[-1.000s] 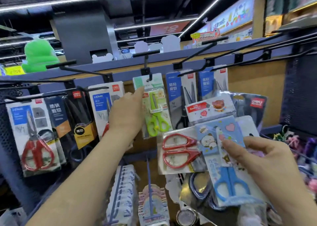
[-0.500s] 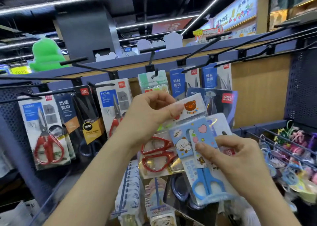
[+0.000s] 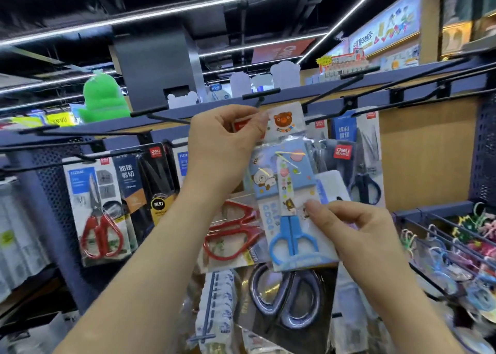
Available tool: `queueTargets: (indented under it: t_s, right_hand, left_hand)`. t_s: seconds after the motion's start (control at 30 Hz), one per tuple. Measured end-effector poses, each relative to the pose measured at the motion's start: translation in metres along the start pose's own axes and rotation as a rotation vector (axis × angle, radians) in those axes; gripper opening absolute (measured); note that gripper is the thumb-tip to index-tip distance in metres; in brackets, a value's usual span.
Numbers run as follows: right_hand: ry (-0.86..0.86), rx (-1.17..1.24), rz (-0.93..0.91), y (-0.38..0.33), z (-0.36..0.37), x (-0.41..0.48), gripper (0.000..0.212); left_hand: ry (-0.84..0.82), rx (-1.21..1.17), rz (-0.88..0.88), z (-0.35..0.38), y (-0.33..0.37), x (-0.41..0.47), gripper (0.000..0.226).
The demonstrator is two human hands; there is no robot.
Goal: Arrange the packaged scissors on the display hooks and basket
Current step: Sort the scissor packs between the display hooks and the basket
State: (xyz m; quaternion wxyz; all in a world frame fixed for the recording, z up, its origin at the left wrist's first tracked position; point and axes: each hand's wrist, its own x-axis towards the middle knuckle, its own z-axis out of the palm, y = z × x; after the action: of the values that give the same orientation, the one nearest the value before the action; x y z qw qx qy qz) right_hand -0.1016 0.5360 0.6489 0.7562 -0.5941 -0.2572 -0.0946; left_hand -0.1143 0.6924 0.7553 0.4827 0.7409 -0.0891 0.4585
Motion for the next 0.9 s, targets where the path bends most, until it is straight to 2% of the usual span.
queueTargets:
  t_s: [0.13, 0.2, 0.33, 0.43, 0.57, 0.67, 0.77, 0.83, 0.9]
  right_hand:
    - [-0.015, 0.004, 0.059, 0.006, -0.001, 0.003, 0.029]
    - [-0.023, -0.002, 0.067, 0.007, -0.001, 0.004, 0.033]
    - [-0.031, -0.031, 0.059, 0.007, -0.001, 0.004, 0.034]
    - [-0.040, -0.055, 0.053, 0.008, -0.002, 0.004, 0.033]
    - [-0.052, -0.110, 0.012, 0.013, -0.001, 0.005, 0.034]
    - [-0.043, -0.104, 0.018, 0.019, -0.001, 0.007, 0.035]
    - [-0.005, -0.084, 0.017, 0.024, 0.001, 0.010, 0.041]
    - [0.011, -0.083, 0.010, 0.027, 0.003, 0.013, 0.040]
    - [0.009, -0.107, -0.004, 0.031, 0.004, 0.015, 0.047]
  left_hand:
    - [-0.111, -0.174, -0.256, -0.001, 0.004, 0.006, 0.007]
    - [-0.135, -0.252, -0.306, -0.002, 0.005, 0.007, 0.009]
    - [-0.129, -0.069, -0.152, -0.006, 0.000, 0.009, 0.004]
    - [-0.180, -0.161, -0.206, -0.009, -0.001, 0.012, 0.005]
    - [-0.125, 0.027, -0.122, -0.005, -0.012, 0.012, 0.014]
    - [-0.090, -0.051, -0.155, 0.000, -0.019, 0.011, 0.010]
    - [-0.109, -0.213, -0.202, -0.003, -0.024, 0.001, 0.033]
    - [-0.170, -0.177, -0.171, -0.007, -0.031, -0.016, 0.044]
    - [-0.196, -0.136, -0.154, -0.006, -0.037, -0.033, 0.044]
